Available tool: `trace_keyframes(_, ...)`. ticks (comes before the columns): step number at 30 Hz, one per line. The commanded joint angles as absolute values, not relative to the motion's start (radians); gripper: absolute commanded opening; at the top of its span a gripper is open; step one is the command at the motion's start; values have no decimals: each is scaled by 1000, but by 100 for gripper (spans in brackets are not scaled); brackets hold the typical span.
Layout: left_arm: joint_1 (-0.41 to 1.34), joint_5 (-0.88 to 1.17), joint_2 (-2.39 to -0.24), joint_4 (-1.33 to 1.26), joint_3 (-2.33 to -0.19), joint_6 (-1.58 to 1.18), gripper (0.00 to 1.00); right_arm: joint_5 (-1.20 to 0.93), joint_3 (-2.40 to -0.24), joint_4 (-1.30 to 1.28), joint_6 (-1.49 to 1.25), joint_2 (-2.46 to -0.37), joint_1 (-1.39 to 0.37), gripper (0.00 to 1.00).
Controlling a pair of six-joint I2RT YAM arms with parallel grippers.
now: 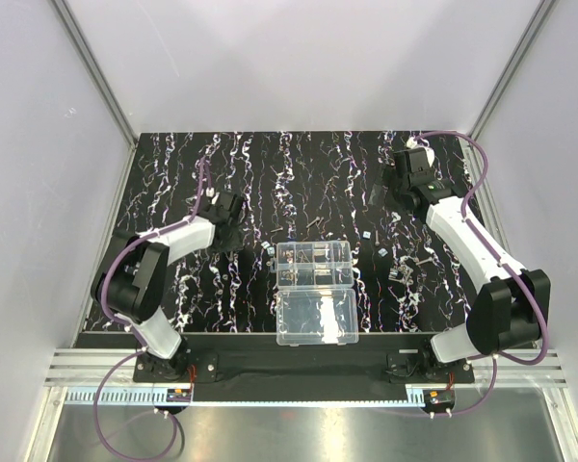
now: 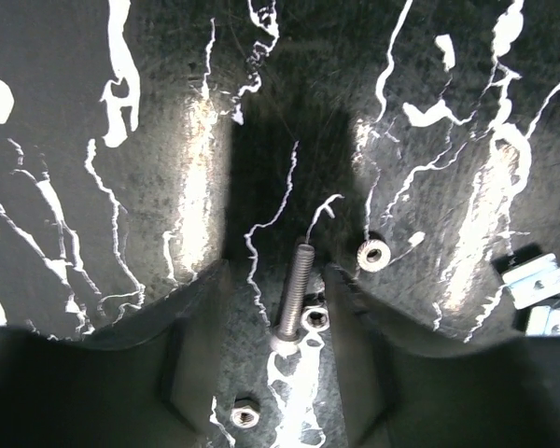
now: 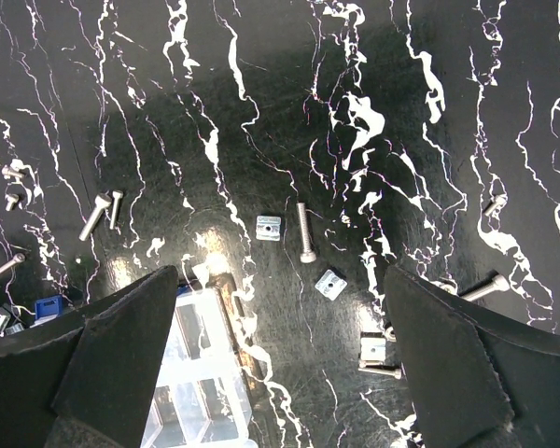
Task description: Sort the screws and nuts into containers
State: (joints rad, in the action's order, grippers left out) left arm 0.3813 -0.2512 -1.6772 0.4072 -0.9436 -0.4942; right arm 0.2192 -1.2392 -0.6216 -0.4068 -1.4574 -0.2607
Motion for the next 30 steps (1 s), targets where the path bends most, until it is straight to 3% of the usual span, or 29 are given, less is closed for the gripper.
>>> trace_keyframes(1,383,-291,-1672,380,-907,-517,42,242,-1238,-623,-394,-1420,-253,100)
trace_keyframes(3,385,-287,-1677,374,-897,-522,37,242,-1238,-624,-394,-1420,-253,100)
trace_keyframes(7,387,-296,-1675,359,-894,-506,16,239,-1238,-624,-396,-1417,-253,100)
trace_keyframes(11,390,-307,-1649,379,-908,-505,5,238,-1239,-627,-403,-1408,-253,100)
trace_keyframes(21,541,-354,-1384,420,-1023,-498,4,193,-1223,-624,-472,-1430,-206,100)
trace_keyframes(30,820,-311,-1400,295,-1005,-598,4,123,-1180,-600,-479,-1440,-198,100)
